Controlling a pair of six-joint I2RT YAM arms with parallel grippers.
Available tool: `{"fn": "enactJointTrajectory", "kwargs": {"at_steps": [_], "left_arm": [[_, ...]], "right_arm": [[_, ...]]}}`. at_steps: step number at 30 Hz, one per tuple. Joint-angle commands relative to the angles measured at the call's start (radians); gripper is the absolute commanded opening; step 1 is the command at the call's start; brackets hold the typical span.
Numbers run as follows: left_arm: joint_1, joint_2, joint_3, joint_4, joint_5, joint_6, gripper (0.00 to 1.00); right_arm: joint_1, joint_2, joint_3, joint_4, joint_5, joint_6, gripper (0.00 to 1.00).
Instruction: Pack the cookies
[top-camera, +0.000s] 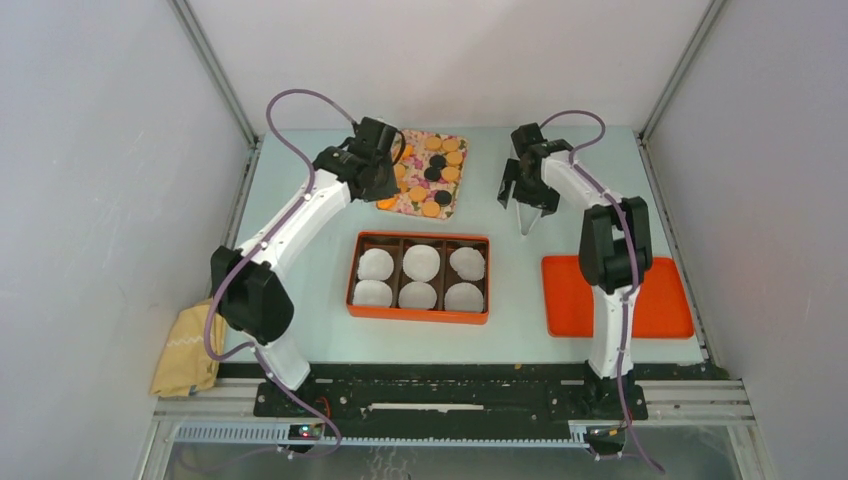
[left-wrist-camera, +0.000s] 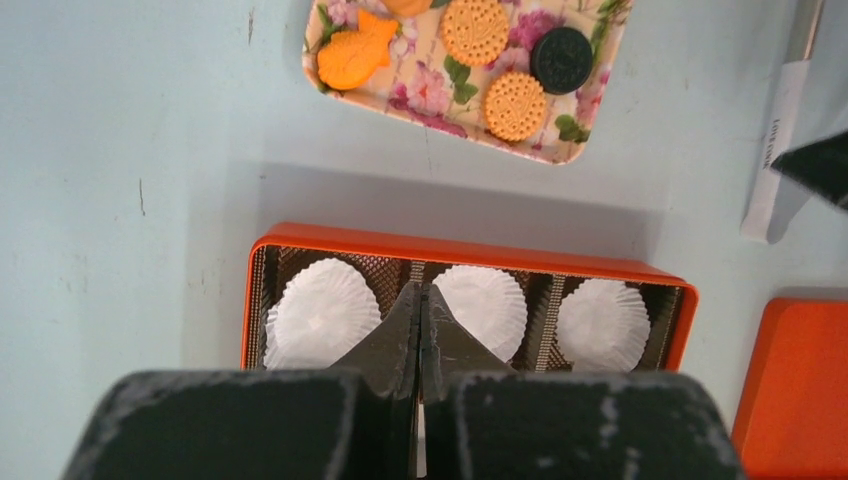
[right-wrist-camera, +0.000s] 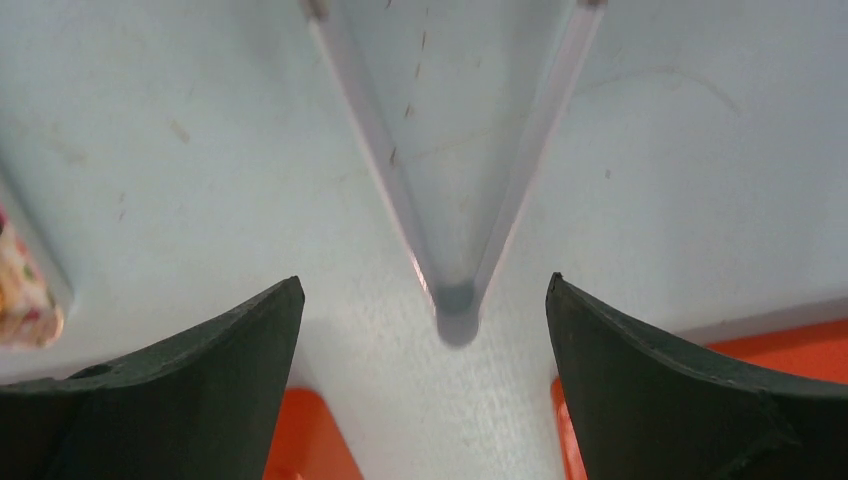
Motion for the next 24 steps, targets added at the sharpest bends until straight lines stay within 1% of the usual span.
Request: {"fn": "enactJointTrajectory", "kwargs": {"at_steps": [1,11,17,20,24], "left_arm": [[0.001,-0.041,-0.031,0.034,0.012,0.018,0.00],[0.026,-0.049,-0.056,0.045,0.037,0.010,0.00],[0.031,-0.052,-0.066,0.044,0.038,0.010,0.00],[0.032,-0.055,-0.071,0.037,0.036,0.010,0.00],[0.031,-0.059,-0.084,0.036,0.034,0.006,0.00]], "right_arm": [[-0.026,0.101,0.166,-0.089,0.038,-0.033,1.00],[-0.091,0.300,0.383,-0.155,-0.010,-0.039,1.00],[-0.123,0.361,0.456,-0.171,0.024,-0.047,1.00],[-0.143,0.385,0.493,-0.197,0.018,-0.097,1.00],[-0.156,0.394,0.503,-0.206,0.008,-0.176,1.00]]}}
